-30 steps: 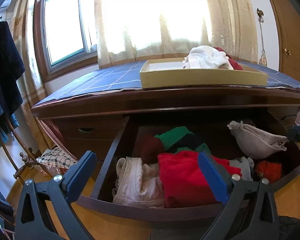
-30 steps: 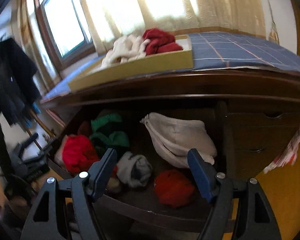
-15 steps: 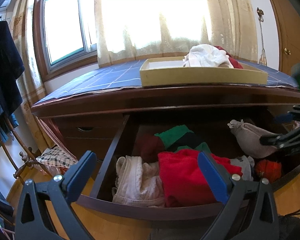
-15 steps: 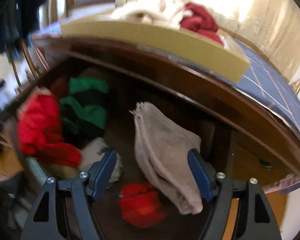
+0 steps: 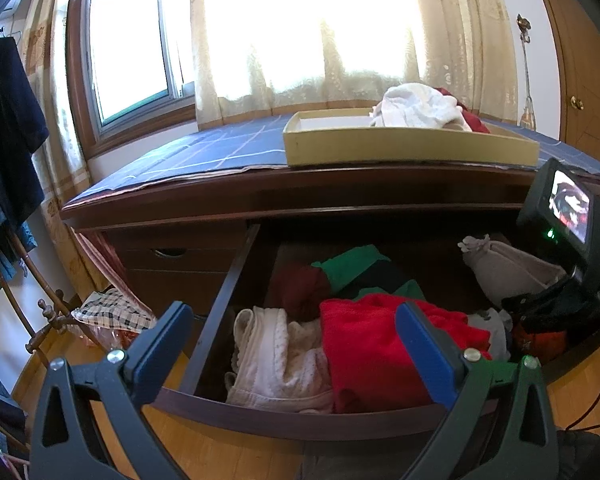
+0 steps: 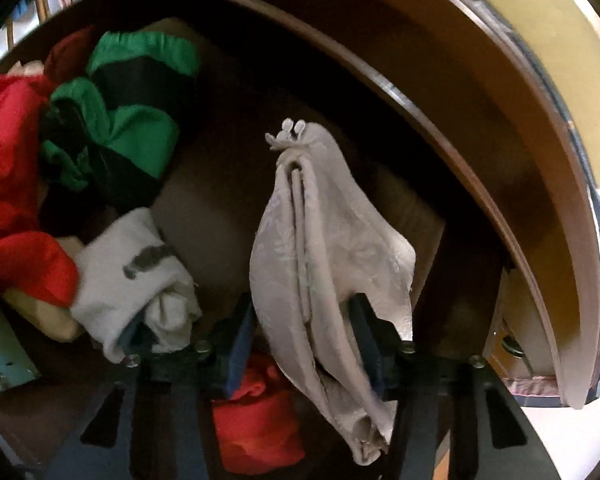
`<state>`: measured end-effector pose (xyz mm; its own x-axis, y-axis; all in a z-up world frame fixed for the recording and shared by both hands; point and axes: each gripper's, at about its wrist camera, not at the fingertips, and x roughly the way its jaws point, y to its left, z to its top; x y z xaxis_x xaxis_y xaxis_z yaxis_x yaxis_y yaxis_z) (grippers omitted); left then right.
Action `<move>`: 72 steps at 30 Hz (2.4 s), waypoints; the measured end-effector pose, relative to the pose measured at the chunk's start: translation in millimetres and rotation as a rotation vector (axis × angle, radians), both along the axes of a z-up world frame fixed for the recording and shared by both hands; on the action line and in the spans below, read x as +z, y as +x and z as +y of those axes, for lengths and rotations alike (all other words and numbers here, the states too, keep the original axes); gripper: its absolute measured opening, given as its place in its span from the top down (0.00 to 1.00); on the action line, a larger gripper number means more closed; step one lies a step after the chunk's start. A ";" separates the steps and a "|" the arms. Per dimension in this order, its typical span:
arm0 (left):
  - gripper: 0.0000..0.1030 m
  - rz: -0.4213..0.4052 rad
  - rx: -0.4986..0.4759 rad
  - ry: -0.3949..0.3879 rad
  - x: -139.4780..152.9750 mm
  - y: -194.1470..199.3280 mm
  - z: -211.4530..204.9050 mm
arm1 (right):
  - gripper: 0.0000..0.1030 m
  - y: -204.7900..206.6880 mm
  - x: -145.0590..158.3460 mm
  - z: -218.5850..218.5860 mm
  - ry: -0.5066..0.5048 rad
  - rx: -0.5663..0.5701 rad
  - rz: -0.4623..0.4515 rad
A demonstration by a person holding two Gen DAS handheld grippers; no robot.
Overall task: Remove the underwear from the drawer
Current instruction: 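Lift the beige underwear to the tray and release it with the right gripper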
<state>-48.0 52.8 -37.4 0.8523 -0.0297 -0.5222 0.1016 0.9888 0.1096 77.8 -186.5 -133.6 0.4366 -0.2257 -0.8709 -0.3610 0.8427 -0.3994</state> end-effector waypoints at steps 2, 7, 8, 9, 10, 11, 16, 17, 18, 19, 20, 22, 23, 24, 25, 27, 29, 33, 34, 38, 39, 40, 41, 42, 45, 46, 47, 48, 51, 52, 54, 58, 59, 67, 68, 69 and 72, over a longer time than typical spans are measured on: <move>0.00 -0.001 0.000 0.001 0.1 0.1 0.4 | 0.63 -2.7 2.3 -0.8 0.012 0.014 -0.006; 0.00 -0.001 0.001 0.000 0.1 0.0 0.4 | 0.73 -12.8 18.6 -21.1 0.134 -0.038 -0.055; 0.00 0.001 -0.001 -0.001 0.0 -0.1 0.4 | 0.73 -15.1 25.5 -29.8 0.196 -0.062 -0.070; 0.00 0.002 -0.001 -0.001 0.0 0.4 0.9 | 0.73 -17.8 34.6 -40.6 0.276 -0.086 -0.084; 0.00 0.004 -0.002 0.000 0.0 0.7 0.7 | 0.73 -21.5 41.9 -48.4 0.347 -0.100 -0.092; 0.00 0.005 -0.003 0.000 0.1 0.8 0.1 | 0.73 -26.1 49.6 -55.7 0.421 -0.109 -0.098; 0.00 -0.003 -0.013 0.007 2.6 -0.7 -2.6 | 0.73 -57.1 86.0 -69.6 0.660 -0.124 -0.164; 0.00 -0.004 -0.015 0.008 2.7 -0.8 -3.5 | 0.73 -61.8 93.9 -68.2 0.681 -0.121 -0.179; 0.00 -0.005 -0.017 0.009 3.0 -1.1 -3.9 | 0.73 -68.3 103.0 -69.1 0.718 -0.119 -0.198; 0.00 -0.007 -0.018 0.010 3.3 -1.4 -4.5 | 0.73 -72.0 108.4 -72.5 0.743 -0.118 -0.210; 0.00 -0.009 -0.019 0.011 3.7 -1.6 -4.8 | 0.73 -76.9 118.2 -73.9 0.783 -0.114 -0.229; 0.00 -0.012 -0.020 0.010 4.1 -1.3 -5.3 | 0.73 -79.9 135.4 -72.5 0.838 -0.105 -0.246; 0.00 -0.014 -0.021 0.010 4.0 -1.1 -5.5 | 0.73 -83.8 142.5 -75.3 0.869 -0.094 -0.254; 0.00 -0.016 -0.021 0.009 4.0 -1.2 -5.6 | 0.73 -87.0 152.1 -73.7 0.899 -0.074 -0.259; 0.00 -0.017 -0.021 0.007 4.1 -1.0 -5.6 | 0.73 -89.3 155.4 -69.8 0.925 -0.056 -0.262; 0.00 -0.016 -0.020 0.006 3.9 -1.0 -5.1 | 0.73 -95.1 166.6 -59.8 0.985 -0.020 -0.261; 0.00 -0.015 -0.019 0.003 3.9 -1.1 -4.5 | 0.73 -96.9 179.8 -50.6 1.052 0.014 -0.257; 0.00 -0.016 -0.018 0.001 4.1 -1.4 -4.3 | 0.73 -88.8 190.6 -36.1 1.174 0.053 -0.241; 0.00 -0.016 -0.018 0.001 4.1 -1.3 -4.3 | 0.73 -84.8 196.1 -32.1 1.196 0.071 -0.248; 0.00 -0.015 -0.013 -0.003 4.0 -0.9 -2.1 | 0.73 -66.1 210.9 -19.2 1.269 0.106 -0.269; 0.00 -0.014 -0.012 -0.004 4.0 -0.5 -1.6 | 0.73 -61.6 214.1 -17.6 1.290 0.111 -0.268; 0.00 -0.014 -0.011 -0.005 3.9 -0.3 -1.1 | 0.73 -55.3 215.7 -14.2 1.308 0.118 -0.266; 0.00 -0.015 -0.009 -0.005 3.9 -0.1 -0.7 | 0.73 -47.2 218.8 -8.9 1.329 0.130 -0.267; 0.00 -0.015 -0.008 -0.005 3.8 0.1 -0.1 | 0.73 -38.4 219.1 -6.1 1.341 0.137 -0.268; 0.00 -0.015 -0.005 -0.006 3.4 0.9 1.9 | 0.73 -12.4 219.4 7.1 1.385 0.139 -0.270; 0.00 -0.017 -0.002 -0.005 3.5 1.3 2.7 | 0.73 -1.4 217.5 11.3 1.400 0.129 -0.269; 0.00 -0.018 -0.001 -0.005 3.4 0.6 3.8 | 0.73 10.4 214.8 14.6 1.420 0.118 -0.265; 0.00 -0.020 0.002 -0.004 3.4 0.8 4.7 | 0.73 20.4 210.5 16.2 1.441 0.107 -0.261; 0.00 -0.028 0.014 0.002 2.7 2.3 7.2 | 0.73 55.2 197.7 20.4 1.542 0.058 -0.229; 0.00 -0.028 0.016 0.004 2.1 3.1 8.2 | 0.73 65.5 192.6 21.3 1.570 0.041 -0.219; 0.00 -0.023 0.021 0.002 1.0 5.5 10.3 | 0.73 85.5 179.7 21.9 1.620 -0.013 -0.204; 0.00 -0.006 0.037 -0.010 -3.2 11.3 16.8 | 0.73 114.7 148.6 22.5 1.679 -0.127 -0.166; 0.00 -0.001 0.040 -0.014 -4.4 12.5 18.1 | 0.73 120.2 139.3 24.2 1.676 -0.154 -0.154; 0.00 0.024 0.050 -0.034 -9.9 18.2 23.9 | 0.72 123.9 141.7 26.7 1.490 -0.217 -0.254; 0.00 0.022 0.050 -0.034 -9.4 18.0 23.8 | 0.72 123.9 141.4 25.4 1.468 -0.231 -0.267; 0.00 0.018 0.050 -0.032 -8.8 17.5 23.5 | 0.72 125.7 141.1 25.0 1.447 -0.239 -0.277; 0.00 0.010 0.049 -0.031 -7.0 15.3 23.3 | 0.67 124.9 139.3 19.6 1.403 -0.255 -0.294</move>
